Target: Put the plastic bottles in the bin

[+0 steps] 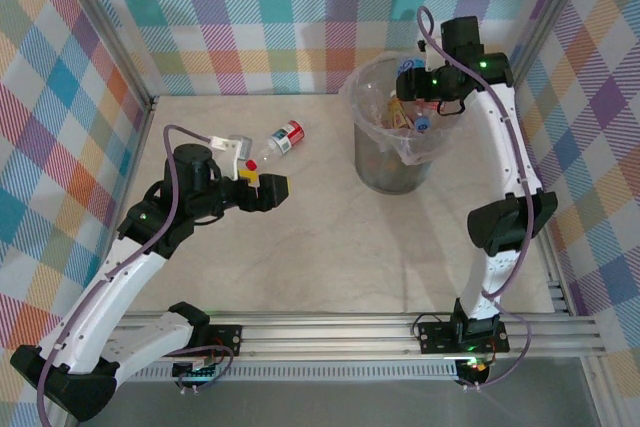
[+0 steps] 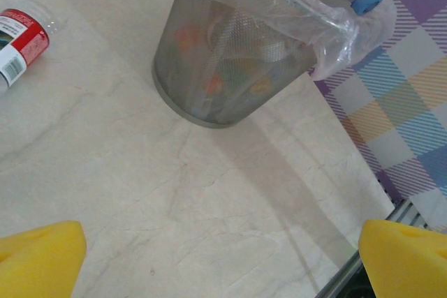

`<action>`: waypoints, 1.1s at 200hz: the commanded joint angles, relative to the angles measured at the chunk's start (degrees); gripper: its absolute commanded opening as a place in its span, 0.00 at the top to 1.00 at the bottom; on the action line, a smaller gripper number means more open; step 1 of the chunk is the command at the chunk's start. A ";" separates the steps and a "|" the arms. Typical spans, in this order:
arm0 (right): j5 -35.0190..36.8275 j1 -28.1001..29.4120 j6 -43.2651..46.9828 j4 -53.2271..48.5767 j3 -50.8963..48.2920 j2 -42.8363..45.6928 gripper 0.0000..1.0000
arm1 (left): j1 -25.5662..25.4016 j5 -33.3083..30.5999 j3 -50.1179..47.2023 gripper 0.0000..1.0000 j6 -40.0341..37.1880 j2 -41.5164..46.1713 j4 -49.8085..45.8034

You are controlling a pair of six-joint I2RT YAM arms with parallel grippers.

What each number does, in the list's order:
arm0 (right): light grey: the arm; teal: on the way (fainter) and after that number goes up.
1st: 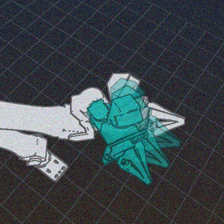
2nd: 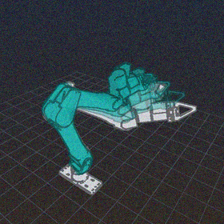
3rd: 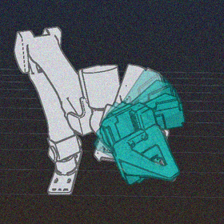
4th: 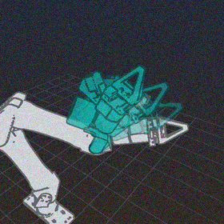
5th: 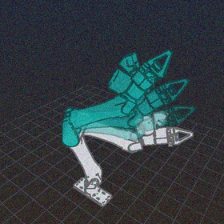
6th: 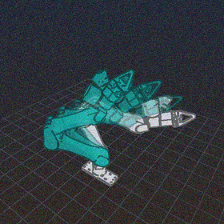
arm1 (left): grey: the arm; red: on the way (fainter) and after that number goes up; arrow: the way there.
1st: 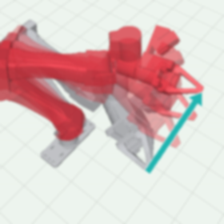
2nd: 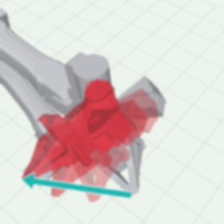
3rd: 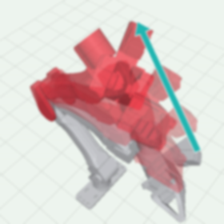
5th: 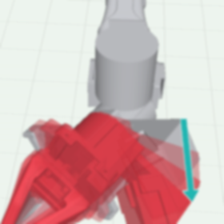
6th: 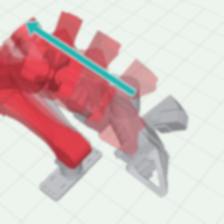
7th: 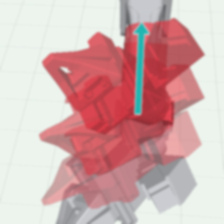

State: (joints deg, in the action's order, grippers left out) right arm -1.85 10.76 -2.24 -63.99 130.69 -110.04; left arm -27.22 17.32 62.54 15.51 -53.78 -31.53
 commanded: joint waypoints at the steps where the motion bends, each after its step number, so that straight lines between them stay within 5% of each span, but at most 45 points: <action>1: 3.94 -0.37 1.09 -3.32 2.35 -0.92 0.31 | 0.39 -2.80 -0.01 0.00 -0.83 -0.11 -1.33; 71: 5.45 -0.39 0.67 -4.94 5.60 -0.12 0.11 | 0.42 -5.95 1.03 0.00 -1.49 -2.13 -3.46; 120: 4.31 -0.35 0.05 -5.78 6.51 2.18 0.09 | 0.66 -8.74 2.39 0.00 -2.71 -5.72 -4.12; 188: -6.36 -0.22 -2.31 4.22 -12.44 18.25 0.06 | 5.82 -10.42 4.98 0.02 -9.09 -15.64 -3.37; 220: -15.27 -0.13 -4.37 9.43 -22.66 27.79 0.04 | 8.65 -6.47 7.97 0.02 -15.22 -22.95 -4.08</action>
State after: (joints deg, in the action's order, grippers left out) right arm -7.94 10.76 -4.23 -60.40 113.21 -87.85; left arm -20.58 8.43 67.13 6.37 -72.58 -34.83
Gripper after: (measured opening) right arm 0.950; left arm 0.976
